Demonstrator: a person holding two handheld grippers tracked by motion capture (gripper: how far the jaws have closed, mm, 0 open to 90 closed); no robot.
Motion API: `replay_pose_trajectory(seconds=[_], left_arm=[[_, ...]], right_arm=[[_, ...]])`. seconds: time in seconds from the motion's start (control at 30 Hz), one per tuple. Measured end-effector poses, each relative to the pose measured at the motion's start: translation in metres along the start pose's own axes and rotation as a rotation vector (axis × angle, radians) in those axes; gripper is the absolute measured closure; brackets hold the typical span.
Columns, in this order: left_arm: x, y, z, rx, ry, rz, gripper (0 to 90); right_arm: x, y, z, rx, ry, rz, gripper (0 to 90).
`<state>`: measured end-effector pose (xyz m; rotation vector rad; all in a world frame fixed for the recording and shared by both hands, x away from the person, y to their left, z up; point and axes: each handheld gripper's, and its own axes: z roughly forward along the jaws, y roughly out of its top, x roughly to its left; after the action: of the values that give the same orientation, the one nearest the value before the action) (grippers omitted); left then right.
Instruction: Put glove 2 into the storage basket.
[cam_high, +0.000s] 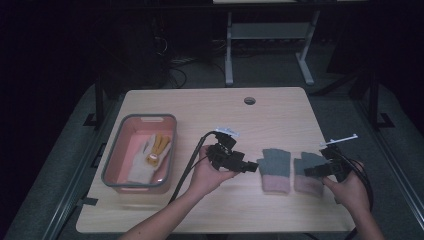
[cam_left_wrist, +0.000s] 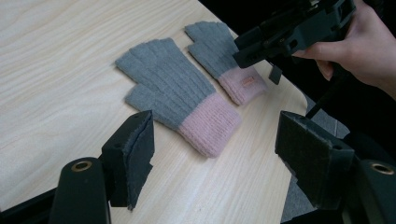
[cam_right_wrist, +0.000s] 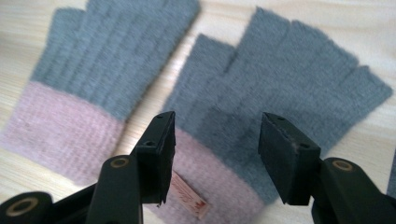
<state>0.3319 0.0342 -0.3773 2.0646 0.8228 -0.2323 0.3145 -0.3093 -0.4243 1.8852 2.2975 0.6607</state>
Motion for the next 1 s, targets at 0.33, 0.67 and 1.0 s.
replay_pose_trajectory(seconds=[0.33, 0.67, 1.0], left_arm=[[0.003, -0.003, 0.002, 0.002, -0.003, -0.015, 28.5], [0.004, -0.006, 0.002, 0.007, 0.002, -0.017, 28.5], [0.005, -0.008, 0.004, 0.009, -0.001, -0.025, 28.6]], right_arm=[[-0.006, -0.005, 0.013, 0.028, -0.037, -0.005, 50.3], [-0.002, -0.007, 0.018, 0.015, -0.045, -0.013, 66.0], [0.001, -0.005, 0.018, 0.025, -0.047, -0.019, 80.3]])
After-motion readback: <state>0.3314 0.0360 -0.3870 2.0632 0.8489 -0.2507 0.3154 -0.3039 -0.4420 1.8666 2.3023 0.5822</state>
